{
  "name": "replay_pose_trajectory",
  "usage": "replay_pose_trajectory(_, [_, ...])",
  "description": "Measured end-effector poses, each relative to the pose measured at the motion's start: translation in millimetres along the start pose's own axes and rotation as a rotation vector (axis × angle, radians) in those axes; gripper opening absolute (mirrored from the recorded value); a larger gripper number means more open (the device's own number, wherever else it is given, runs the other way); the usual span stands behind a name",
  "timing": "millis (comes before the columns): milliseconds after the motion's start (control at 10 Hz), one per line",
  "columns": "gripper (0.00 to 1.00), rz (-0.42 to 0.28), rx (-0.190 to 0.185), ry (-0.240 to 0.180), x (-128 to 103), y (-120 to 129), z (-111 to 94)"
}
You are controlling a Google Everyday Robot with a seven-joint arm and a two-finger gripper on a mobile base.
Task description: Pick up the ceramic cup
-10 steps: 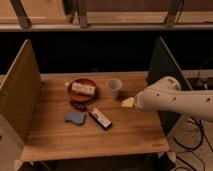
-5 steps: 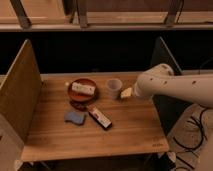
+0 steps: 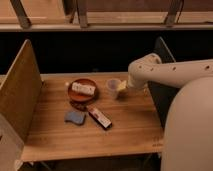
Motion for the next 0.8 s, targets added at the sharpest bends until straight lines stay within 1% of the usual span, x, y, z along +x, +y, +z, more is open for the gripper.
replay_pose_trajectory(200, [0.80,0.003,-0.001,0.015,-14.5,0.6,16.9])
replay_pose_trajectory(300, [0.80,0.011,-0.015,0.021,-24.2,2.0,30.0])
replay_pose_trajectory(400, [0.80,0.015,-0.027,0.026,-29.6,3.6,39.0])
replay_pose_trajectory(500, [0.80,0.018,-0.049,0.037,-35.8,7.1,53.6])
replay_pose_trajectory(600, [0.80,0.019,-0.065,0.046,-39.3,10.3,63.5])
replay_pose_trajectory(800, [0.80,0.016,-0.111,0.077,-44.2,19.5,86.3])
